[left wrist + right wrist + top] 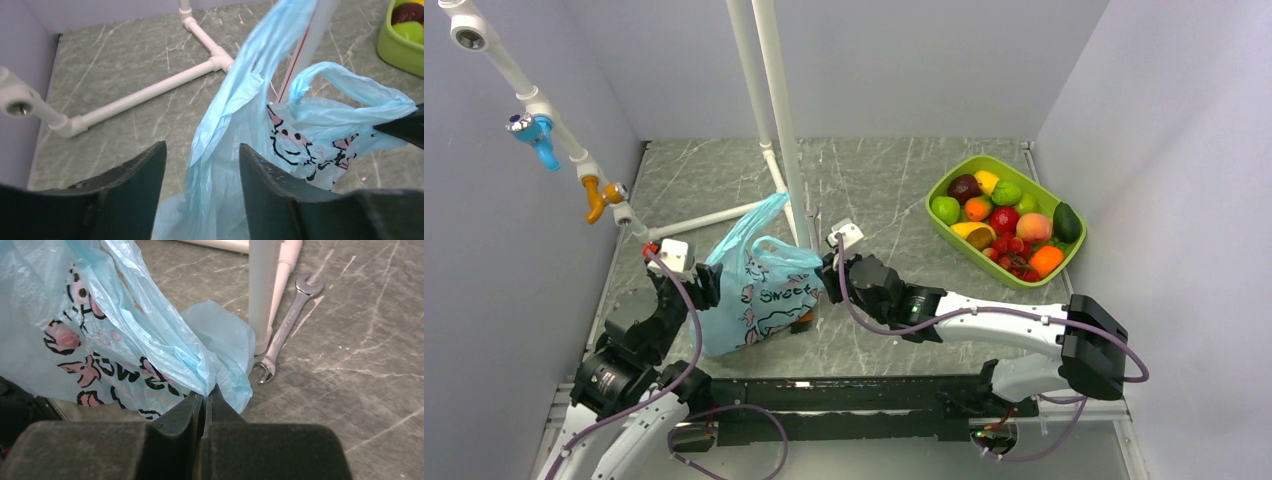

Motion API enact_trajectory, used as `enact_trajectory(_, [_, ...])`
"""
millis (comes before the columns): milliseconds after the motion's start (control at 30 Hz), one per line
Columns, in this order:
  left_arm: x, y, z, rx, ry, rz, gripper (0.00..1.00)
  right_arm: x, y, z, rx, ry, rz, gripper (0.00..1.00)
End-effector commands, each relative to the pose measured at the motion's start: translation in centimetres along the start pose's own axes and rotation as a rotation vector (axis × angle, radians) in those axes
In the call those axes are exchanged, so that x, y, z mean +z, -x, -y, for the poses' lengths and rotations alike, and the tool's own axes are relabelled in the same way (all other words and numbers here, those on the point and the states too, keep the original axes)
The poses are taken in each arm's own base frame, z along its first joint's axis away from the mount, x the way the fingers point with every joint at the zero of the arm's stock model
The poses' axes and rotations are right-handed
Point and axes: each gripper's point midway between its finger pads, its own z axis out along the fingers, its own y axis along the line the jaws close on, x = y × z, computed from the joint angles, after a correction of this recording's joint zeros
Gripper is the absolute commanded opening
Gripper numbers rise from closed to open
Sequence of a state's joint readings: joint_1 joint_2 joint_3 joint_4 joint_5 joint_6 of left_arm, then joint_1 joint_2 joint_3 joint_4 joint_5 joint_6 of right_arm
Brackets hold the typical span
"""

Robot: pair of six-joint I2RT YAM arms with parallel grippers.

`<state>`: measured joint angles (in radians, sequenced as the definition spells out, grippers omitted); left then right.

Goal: Take the fake fruits out of the plastic bag

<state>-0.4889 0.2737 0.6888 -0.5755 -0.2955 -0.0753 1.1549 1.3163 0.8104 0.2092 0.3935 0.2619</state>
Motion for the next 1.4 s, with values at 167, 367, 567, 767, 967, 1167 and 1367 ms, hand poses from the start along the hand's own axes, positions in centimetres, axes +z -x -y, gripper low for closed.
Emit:
enact_trajectory(167, [0.7, 2.3, 2.2, -0.112, -0.079, 0.003, 0.92, -0.4, 2.5, -2.4, 0.050, 0.107, 0.045, 0.00])
enact_trajectory(367, [1.1, 6.0, 2.9, -0.171, -0.064, -0.117, 0.95, -0.6, 2.8, -2.9, 0.047, 0.133, 0.047, 0.00])
enact_trajectory(567, [5.5, 5.3, 4.3, -0.049, -0.080, -0.265, 0.99, -1.1, 3.4, -2.7, 0.046, 0.135, 0.056, 0.00])
enact_trajectory(767, [10.6, 4.4, 5.9, -0.028, -0.120, -0.331, 0.99, -1.9, 3.3, -2.3, 0.058, 0.127, 0.055, 0.00])
enact_trajectory(967, [11.6, 3.3, 7.1, 0.018, -0.261, -0.338, 0.65, -2.0, 2.7, -1.9, 0.050, 0.110, 0.037, 0.07])
enact_trajectory(1167, [8.2, 5.3, 6.8, 0.090, -0.323, -0.021, 0.25, -1.7, 1.5, -1.1, 0.021, 0.061, -0.019, 0.33])
enact_trajectory(1367, [4.9, 7.0, 8.4, 0.068, -0.442, 0.153, 0.02, -1.5, 3.0, -0.6, -0.042, 0.015, -0.019, 0.75])
